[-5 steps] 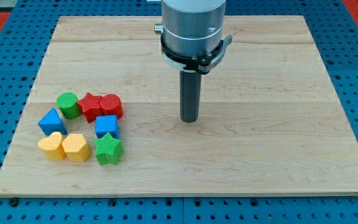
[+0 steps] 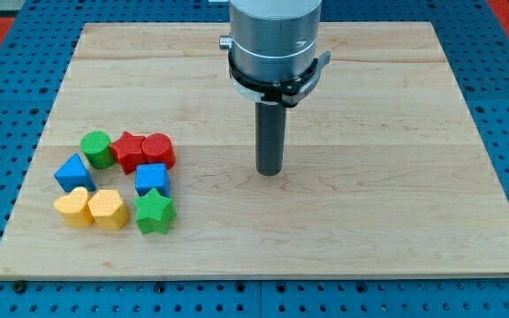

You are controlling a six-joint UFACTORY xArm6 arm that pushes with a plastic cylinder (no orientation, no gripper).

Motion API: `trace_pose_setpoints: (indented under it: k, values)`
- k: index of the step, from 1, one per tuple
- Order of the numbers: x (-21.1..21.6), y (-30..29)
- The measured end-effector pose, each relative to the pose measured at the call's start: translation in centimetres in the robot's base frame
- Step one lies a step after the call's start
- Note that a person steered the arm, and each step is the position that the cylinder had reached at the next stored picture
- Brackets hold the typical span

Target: Move yellow heart a bit right and down

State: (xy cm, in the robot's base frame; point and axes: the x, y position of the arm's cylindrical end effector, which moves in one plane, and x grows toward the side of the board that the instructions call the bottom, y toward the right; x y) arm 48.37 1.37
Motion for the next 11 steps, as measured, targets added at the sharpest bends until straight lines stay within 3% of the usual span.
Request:
trace_pose_setpoints:
  k: [1,2,3,4,6,7,8,9,11]
  values:
    - [-0.4,0.1]
    - [2.4,1.8]
    - [8.9,4.6]
    - [12.5,0.3]
    - [12.5,-17.2]
    - [11.2,-25.9]
    - [7.7,-30.0]
    - [5.1,-28.2]
    - [6.4,-12.6]
